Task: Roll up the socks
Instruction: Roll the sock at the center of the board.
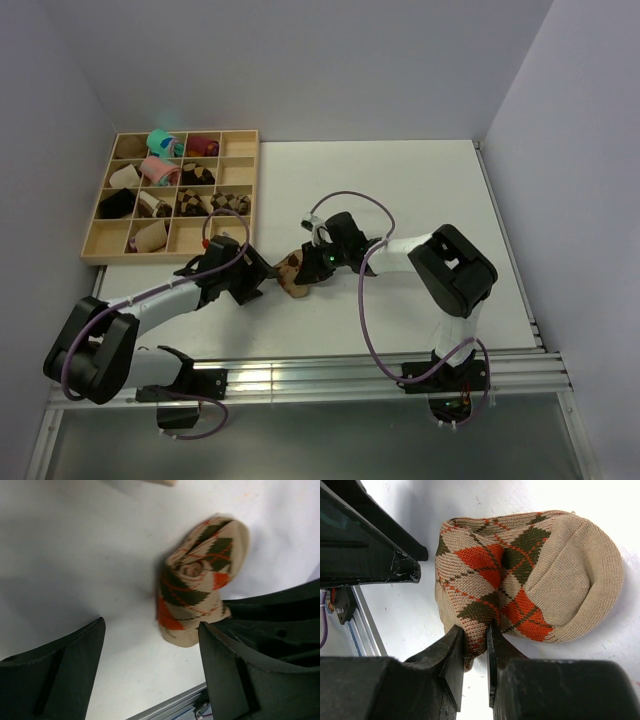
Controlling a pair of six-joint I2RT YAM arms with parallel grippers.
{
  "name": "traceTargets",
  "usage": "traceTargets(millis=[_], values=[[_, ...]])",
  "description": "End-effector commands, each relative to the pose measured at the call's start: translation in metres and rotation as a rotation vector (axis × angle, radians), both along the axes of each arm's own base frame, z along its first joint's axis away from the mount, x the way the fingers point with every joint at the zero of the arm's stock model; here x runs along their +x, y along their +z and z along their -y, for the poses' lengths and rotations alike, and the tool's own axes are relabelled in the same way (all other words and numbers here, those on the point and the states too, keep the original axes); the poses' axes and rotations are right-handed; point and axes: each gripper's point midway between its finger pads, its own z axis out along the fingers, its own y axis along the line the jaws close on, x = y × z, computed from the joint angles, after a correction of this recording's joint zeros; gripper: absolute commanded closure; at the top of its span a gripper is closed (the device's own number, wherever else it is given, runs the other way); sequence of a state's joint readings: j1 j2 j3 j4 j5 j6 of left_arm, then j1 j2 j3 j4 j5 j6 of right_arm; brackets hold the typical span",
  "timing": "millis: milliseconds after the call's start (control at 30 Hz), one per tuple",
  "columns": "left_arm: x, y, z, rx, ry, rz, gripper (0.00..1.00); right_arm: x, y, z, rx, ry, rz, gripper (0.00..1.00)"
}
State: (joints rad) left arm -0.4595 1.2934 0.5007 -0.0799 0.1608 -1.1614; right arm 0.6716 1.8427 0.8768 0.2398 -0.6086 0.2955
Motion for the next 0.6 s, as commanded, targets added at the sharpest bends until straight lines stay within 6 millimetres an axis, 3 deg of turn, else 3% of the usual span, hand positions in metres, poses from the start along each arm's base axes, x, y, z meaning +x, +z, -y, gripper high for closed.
traceTargets(millis=[0, 233, 567], values=[[0.024, 0.029, 0.021, -0.123, -0.011, 0.148, 0.20, -0.008, -0.023, 0.014, -0.103, -0.043, -0.029, 1.00], [0.015, 0.014, 0.027, -0.162, -0.045, 0.183, 0.21, -0.009, -0.023, 0.007, -0.090, -0.069, -0.057, 1.00], [0.006, -0.008, 0.036, -0.180, -0.088, 0.170, 0.23, -0.029, -0.023, -0.013, -0.024, -0.034, -0.136, 1.00]])
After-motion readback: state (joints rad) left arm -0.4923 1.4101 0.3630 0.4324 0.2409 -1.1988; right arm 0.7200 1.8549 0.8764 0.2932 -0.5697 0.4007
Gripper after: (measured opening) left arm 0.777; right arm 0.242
